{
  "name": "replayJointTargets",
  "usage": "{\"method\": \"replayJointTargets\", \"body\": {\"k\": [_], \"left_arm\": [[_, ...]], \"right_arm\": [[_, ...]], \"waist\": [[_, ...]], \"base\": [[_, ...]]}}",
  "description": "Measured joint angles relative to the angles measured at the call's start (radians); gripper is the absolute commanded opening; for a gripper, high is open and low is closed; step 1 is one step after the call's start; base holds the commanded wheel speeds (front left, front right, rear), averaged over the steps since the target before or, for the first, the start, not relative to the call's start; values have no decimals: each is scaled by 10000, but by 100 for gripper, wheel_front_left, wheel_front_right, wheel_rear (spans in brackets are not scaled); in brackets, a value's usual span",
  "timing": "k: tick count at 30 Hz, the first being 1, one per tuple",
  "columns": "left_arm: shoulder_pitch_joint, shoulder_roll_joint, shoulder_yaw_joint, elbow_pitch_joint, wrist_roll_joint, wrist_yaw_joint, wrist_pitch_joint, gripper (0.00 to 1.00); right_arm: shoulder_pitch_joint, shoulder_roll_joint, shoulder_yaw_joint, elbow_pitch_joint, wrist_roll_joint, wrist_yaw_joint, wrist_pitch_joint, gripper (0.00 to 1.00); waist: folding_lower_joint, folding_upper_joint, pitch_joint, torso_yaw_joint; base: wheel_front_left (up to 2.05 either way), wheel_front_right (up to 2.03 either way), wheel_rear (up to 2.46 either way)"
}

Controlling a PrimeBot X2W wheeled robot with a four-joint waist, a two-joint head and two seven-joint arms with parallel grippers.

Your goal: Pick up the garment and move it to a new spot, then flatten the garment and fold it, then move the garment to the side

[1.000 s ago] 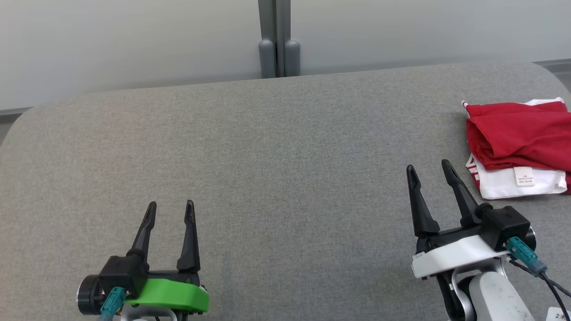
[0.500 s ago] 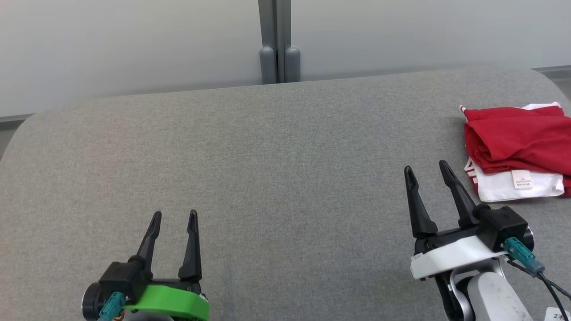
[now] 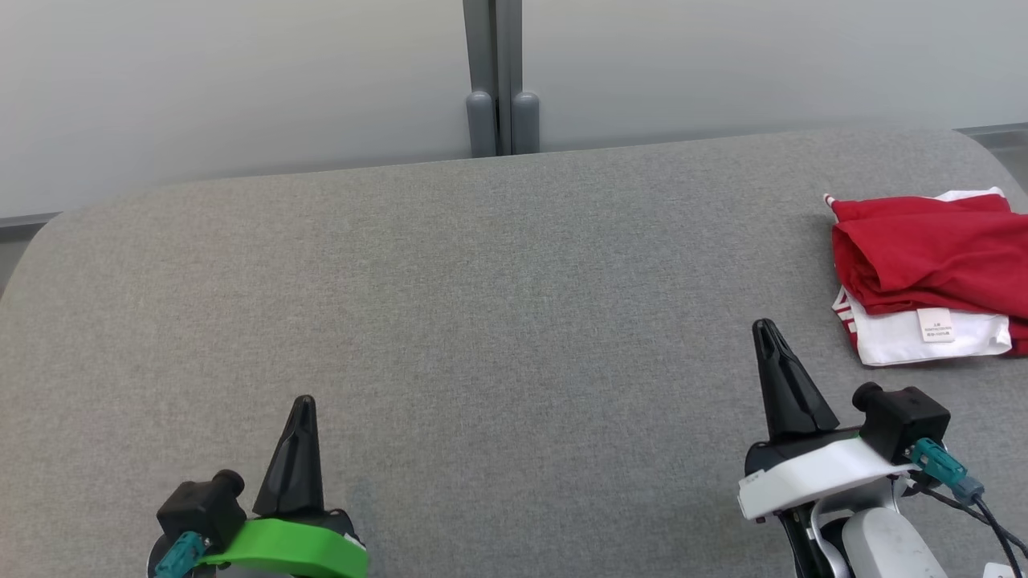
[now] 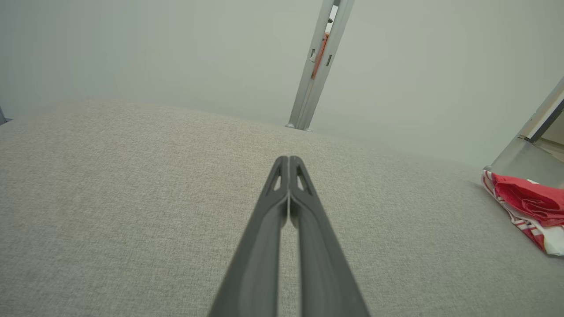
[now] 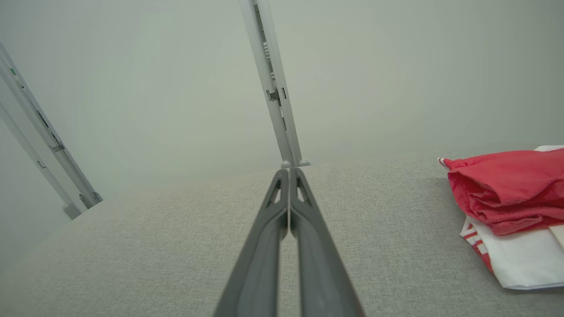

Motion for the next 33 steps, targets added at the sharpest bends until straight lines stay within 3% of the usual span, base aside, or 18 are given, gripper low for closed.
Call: {"method": "replayJointTargets", "body": {"k": [33], "left_arm": [[-326, 107, 769, 318, -5181, -259, 1289, 0]], "right_arm": [[-64, -251, -543, 431, 5770, -2, 1187, 0]], "waist": [[0, 0, -52, 77]], "base": [[0, 0, 0]]}}
